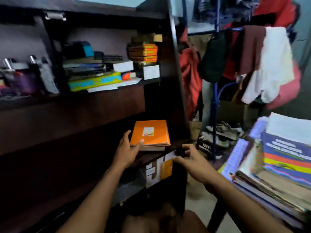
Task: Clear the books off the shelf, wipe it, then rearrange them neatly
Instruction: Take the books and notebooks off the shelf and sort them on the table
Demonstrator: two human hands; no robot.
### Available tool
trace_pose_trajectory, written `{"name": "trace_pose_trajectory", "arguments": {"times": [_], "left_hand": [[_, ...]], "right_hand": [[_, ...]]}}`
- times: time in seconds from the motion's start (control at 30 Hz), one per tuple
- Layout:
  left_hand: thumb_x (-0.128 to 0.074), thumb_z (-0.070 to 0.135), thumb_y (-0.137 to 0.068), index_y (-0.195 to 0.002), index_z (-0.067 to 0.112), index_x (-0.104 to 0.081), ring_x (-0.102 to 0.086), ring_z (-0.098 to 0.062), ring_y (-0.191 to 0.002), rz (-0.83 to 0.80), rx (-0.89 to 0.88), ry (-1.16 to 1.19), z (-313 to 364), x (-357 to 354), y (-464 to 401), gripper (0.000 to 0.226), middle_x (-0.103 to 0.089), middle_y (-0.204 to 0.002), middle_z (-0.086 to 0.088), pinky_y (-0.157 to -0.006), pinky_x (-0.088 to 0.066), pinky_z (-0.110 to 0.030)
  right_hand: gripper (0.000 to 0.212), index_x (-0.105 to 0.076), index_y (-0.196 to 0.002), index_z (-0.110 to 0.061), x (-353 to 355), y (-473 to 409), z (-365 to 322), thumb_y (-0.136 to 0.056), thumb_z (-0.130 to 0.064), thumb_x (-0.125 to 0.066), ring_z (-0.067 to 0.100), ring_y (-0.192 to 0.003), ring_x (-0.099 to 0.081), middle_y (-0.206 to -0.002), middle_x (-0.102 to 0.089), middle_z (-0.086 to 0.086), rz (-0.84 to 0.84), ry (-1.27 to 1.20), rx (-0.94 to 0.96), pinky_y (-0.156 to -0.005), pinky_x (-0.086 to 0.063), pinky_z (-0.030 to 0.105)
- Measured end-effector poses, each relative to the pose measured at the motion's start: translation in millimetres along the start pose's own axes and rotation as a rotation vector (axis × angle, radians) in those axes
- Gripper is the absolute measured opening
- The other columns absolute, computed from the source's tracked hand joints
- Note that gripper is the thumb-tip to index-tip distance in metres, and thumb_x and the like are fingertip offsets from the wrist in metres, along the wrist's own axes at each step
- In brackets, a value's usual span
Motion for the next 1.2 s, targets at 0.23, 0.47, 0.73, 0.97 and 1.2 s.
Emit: {"name": "trace_pose_trajectory", "arguments": {"times": [0.23,0.47,0.73,0.97,1.2], "left_hand": [[-0.059,0.061,-0.093,-0.161,0.030,-0.019,-0.026,-0.027,-0.147,-0.070,-0.100,-0.229,-27,-22,-21,0.085,-0.026,-0.166,0.002,-0.116,-0.023,-0.041],[-0.080,0.032,-0.084,-0.154,0.042,-0.034,-0.050,-0.030,-0.125,-0.035,-0.120,-0.117,-29,-14,-18,0.084,-0.052,-0.132,-0.004,-0.109,-0.040,-0.040],[-0.092,0.039,-0.066,-0.139,0.051,-0.051,-0.063,0.004,-0.104,-0.248,-0.204,0.086,-12,-15,35,0.084,-0.059,-0.130,0.026,-0.091,-0.056,-0.029],[-0.076,0.036,-0.071,-0.118,0.044,-0.059,-0.067,-0.009,-0.101,0.062,0.213,0.619,-33,-13,121,0.051,-0.067,-0.115,0.009,-0.084,-0.057,-0.035],[-0.063,0.037,-0.099,-0.105,0.013,-0.070,-0.054,-0.011,-0.058,0.147,0.531,1.048,-49,0,157,0.025,-0.066,-0.073,0.002,-0.047,-0.039,-0.024]], "right_hand": [[0.062,-0.040,-0.140,-0.011,-36,-113,-15,-0.094,-0.042,-0.066,0.028,-0.117,-0.059,-0.131,-0.055,0.009,0.055,0.129,-0.091,-0.100,-0.049,0.043],[0.043,-0.059,-0.110,-0.013,-49,-152,-9,-0.084,-0.041,-0.077,0.028,-0.096,-0.065,-0.107,-0.067,0.009,0.161,0.119,-0.205,-0.091,-0.056,0.045],[0.029,-0.057,-0.114,-0.011,-14,-84,25,-0.092,-0.018,-0.074,0.024,-0.080,-0.068,-0.103,-0.069,0.011,-0.020,-0.124,-0.300,-0.048,-0.056,0.028],[0.050,-0.050,-0.129,-0.019,-51,-53,40,-0.088,-0.023,-0.078,0.029,-0.097,-0.070,-0.119,-0.064,0.009,-0.085,-0.340,-0.278,-0.065,-0.062,0.040],[0.048,-0.051,-0.128,-0.016,-61,-2,32,-0.088,-0.020,-0.078,0.030,-0.099,-0.069,-0.119,-0.066,0.013,-0.143,-0.416,-0.248,-0.063,-0.061,0.038]]}}
Point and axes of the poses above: each hand's wrist, its own y-axis away from the middle knuckle, its own x-axis out of the back of the hand, z = x × y, the point moved 8 cm from there along -y, towards the middle knuckle
